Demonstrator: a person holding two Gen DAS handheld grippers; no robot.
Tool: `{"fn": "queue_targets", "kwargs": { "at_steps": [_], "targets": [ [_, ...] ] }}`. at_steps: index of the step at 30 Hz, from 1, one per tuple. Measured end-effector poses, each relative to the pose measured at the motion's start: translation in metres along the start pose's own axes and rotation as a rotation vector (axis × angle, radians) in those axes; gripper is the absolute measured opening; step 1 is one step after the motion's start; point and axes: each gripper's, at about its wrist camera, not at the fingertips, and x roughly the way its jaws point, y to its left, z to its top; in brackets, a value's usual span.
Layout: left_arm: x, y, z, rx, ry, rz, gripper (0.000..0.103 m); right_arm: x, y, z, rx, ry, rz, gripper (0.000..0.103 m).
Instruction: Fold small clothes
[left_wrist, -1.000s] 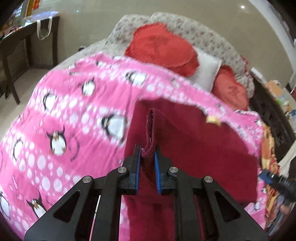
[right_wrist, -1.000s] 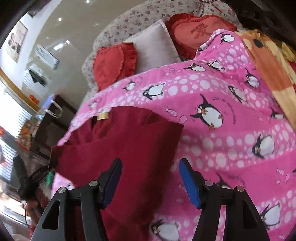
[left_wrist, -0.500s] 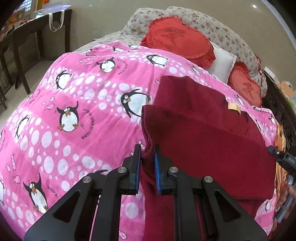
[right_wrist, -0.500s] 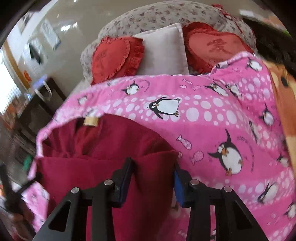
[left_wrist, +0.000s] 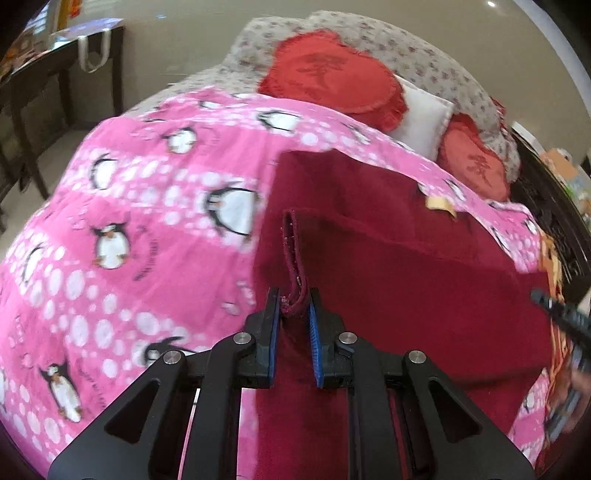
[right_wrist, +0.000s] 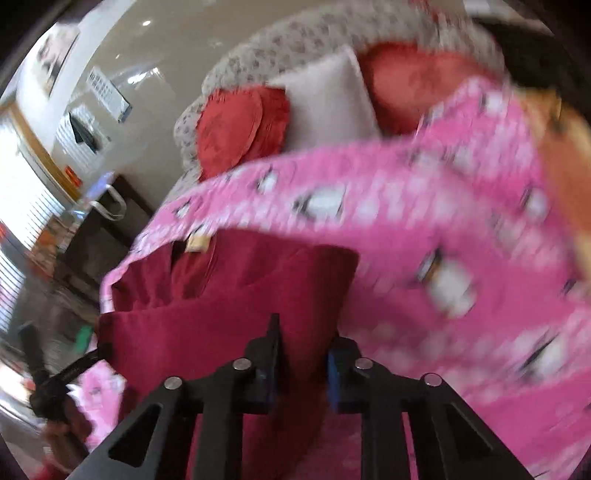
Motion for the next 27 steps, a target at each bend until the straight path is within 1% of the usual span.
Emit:
{"fn": "queue_targets", "kwargs": {
  "at_steps": [2,4,5,6,7,8,9,10,12,13,14,17,19,20,22,23,25,26,27],
  "targets": [
    [0.008,-0.011,-0.005,0.037,0.020,0.020,0.014,0.002,-0.003,0.010,-0.021,-0.014,-0.088,0.014],
    [0.018,-0.018,-0.010,0.077,0.023,0.066,0.014,0.019,-0.013,0.011,0.006,0.031,-0.099,0.014],
    [0.021,-0.018,-0.012,0.076,0.030,0.070,0.015,0.030,-0.019,0.008,0.025,0.058,-0.099,0.014],
    [0.022,-0.016,-0.012,0.063,0.041,0.063,0.016,0.031,-0.023,0.004,0.035,0.063,-0.096,0.015],
    [0.021,-0.012,-0.012,0.047,0.042,0.055,0.021,0.029,-0.025,0.002,0.044,0.056,-0.094,0.017],
    [0.018,-0.009,-0.012,0.034,0.041,0.045,0.024,0.020,-0.027,0.000,0.055,0.038,-0.097,0.030],
    [0.014,-0.005,-0.011,0.025,0.039,0.039,0.025,0.011,-0.027,-0.002,0.066,0.027,-0.115,0.046],
    [0.011,-0.001,-0.010,0.020,0.035,0.040,0.027,0.002,-0.027,-0.003,0.076,0.018,-0.129,0.050],
    [0.004,0.003,-0.008,0.014,0.020,0.046,0.031,-0.020,-0.022,-0.009,0.078,0.002,-0.087,0.050],
    [0.001,0.004,-0.008,0.012,0.013,0.045,0.034,-0.028,-0.017,-0.014,0.065,0.010,-0.059,0.050],
    [-0.001,0.005,-0.009,0.009,0.008,0.042,0.037,-0.030,-0.009,-0.019,0.051,0.023,-0.049,0.050],
    [0.001,0.006,-0.013,0.003,0.020,0.044,0.038,-0.026,0.015,-0.042,-0.014,0.077,-0.041,0.050],
    [0.005,0.004,-0.017,0.007,0.038,0.049,0.038,-0.018,0.018,-0.059,-0.046,0.123,-0.067,0.050],
    [0.006,0.003,-0.019,0.013,0.045,0.053,0.038,-0.009,0.017,-0.068,-0.073,0.145,-0.124,0.050],
    [0.010,0.001,-0.023,0.025,0.065,0.069,0.038,0.002,0.010,-0.076,-0.124,0.152,-0.238,0.051],
    [0.009,0.000,-0.025,0.029,0.070,0.072,0.038,0.004,0.004,-0.079,-0.102,0.149,-0.222,0.053],
    [0.006,0.000,-0.027,0.037,0.068,0.076,0.039,0.000,-0.007,-0.078,-0.018,0.145,-0.171,0.053],
    [0.004,-0.001,-0.028,0.042,0.065,0.082,0.039,-0.004,-0.008,-0.078,-0.005,0.139,-0.168,0.053],
    [0.002,-0.002,-0.028,0.047,0.064,0.087,0.040,-0.010,-0.007,-0.077,-0.015,0.126,-0.185,0.053]
  ]
}}
